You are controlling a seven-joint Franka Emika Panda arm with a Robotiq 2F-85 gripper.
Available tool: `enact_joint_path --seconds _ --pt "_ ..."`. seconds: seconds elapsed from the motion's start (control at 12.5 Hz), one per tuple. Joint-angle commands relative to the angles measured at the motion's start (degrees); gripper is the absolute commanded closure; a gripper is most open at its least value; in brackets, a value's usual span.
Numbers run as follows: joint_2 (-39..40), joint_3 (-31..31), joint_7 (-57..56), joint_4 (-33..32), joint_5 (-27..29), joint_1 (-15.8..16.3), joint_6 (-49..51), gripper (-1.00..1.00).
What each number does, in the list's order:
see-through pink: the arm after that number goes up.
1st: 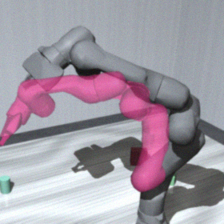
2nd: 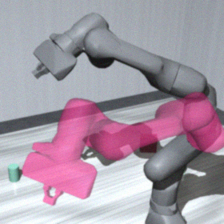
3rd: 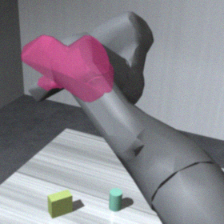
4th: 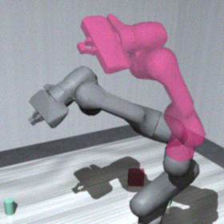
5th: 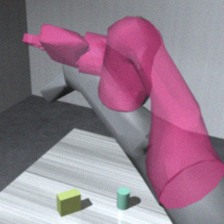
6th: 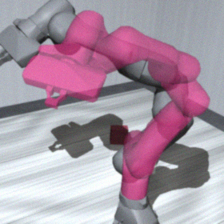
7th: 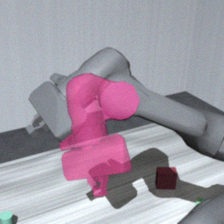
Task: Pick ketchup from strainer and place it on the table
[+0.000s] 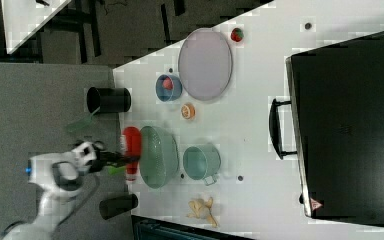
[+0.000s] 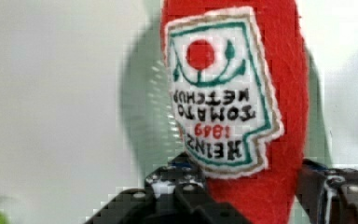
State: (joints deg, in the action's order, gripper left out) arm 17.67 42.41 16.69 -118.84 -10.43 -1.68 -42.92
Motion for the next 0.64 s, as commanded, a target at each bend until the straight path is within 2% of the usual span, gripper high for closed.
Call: enact_joint_path --seconds 0.08,0.4,0.64 --pt "-3.2 0.0 -2.3 7.6 3.7 -3.8 10.0 -0.16" --pt "-3.3 -4.8 -12.3 17.4 5.3 -7.9 23.5 -0.16" --pt "-3.3 -10.9 -26.3 19.1 4.9 -10.7 24.6 -0.16"
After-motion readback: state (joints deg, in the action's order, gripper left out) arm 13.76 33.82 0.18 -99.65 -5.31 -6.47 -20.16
